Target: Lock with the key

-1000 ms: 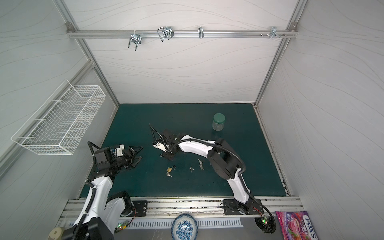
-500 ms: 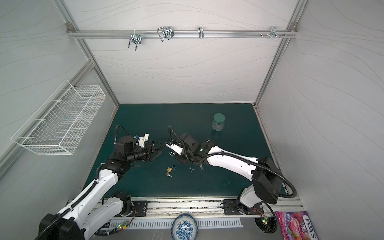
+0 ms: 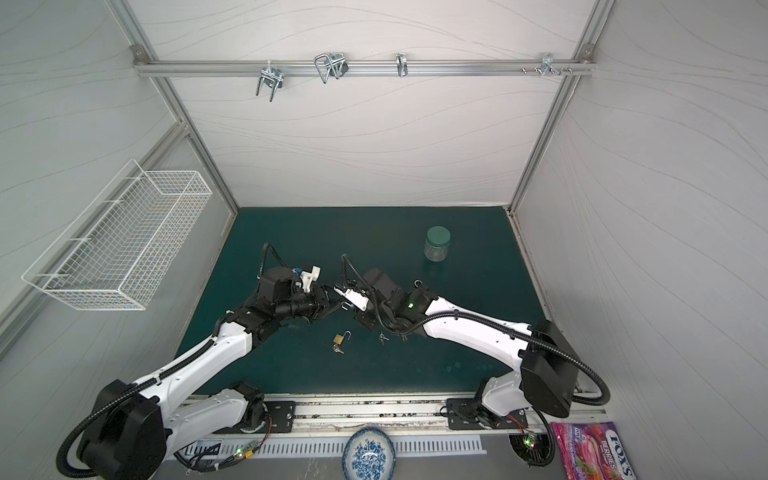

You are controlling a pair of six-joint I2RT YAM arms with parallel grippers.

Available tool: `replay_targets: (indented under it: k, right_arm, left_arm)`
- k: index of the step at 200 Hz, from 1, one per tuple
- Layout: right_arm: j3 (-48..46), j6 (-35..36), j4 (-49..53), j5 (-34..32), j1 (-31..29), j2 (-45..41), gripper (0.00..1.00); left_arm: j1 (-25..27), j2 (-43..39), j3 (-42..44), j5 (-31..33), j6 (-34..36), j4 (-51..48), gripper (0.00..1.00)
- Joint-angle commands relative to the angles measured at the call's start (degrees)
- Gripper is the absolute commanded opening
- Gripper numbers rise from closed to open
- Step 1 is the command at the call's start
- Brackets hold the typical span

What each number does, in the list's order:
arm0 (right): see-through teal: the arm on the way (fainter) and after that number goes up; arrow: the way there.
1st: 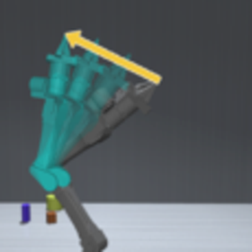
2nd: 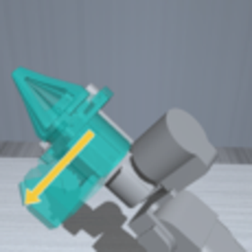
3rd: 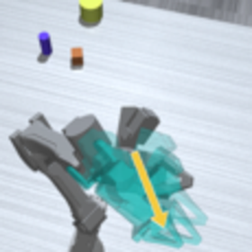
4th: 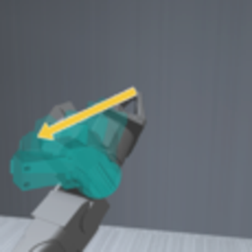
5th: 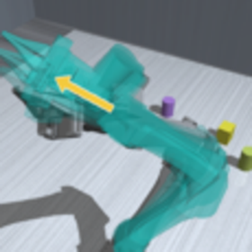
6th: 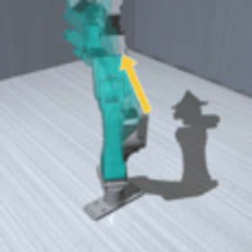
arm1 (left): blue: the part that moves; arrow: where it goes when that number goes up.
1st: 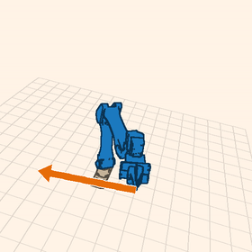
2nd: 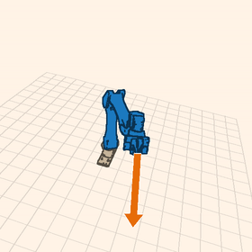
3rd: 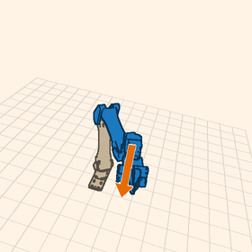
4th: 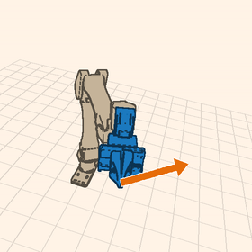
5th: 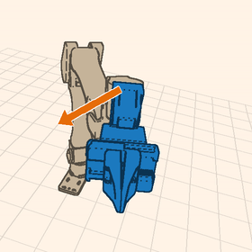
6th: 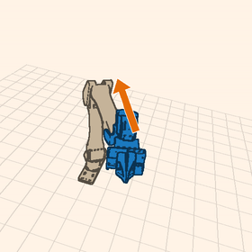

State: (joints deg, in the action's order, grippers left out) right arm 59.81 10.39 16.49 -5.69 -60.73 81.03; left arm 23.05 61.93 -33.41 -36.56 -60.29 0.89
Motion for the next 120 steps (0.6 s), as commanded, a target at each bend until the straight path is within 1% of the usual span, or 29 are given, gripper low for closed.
replay_targets:
  k: [1,23,37,71,76,120]
  right_arm:
    - [0.23,0.25,-1.71,-0.65,-0.10,-0.96,0.16]
    - [0.48,0.24,-1.56,-0.33,-0.06,-0.97,0.16]
    - [0.31,0.01,-1.78,-0.20,-0.02,-1.22,0.16]
    - [0.48,-0.52,-1.37,-0.01,0.47,-1.81,0.15]
    - [0.48,-0.49,-1.38,0.09,0.52,-1.94,0.15]
    - [-0.41,-0.53,-1.53,1.36,0.70,-4.44,0.15]
  left_arm:
    - [0.42,-0.06,-2.88,1.11,0.45,1.91,0.26]
    - [0.48,-0.32,-2.66,1.57,0.75,1.62,0.18]
    - [0.51,-0.34,-2.69,1.45,0.71,1.66,0.11]
    - [0.64,-1.18,-3.32,1.84,2.18,-0.19,0.03]
    - [0.60,-1.11,-3.49,1.71,2.39,-0.46,0.00]
    - [0.59,-2.42,-3.92,1.74,4.25,-1.28,0.00]
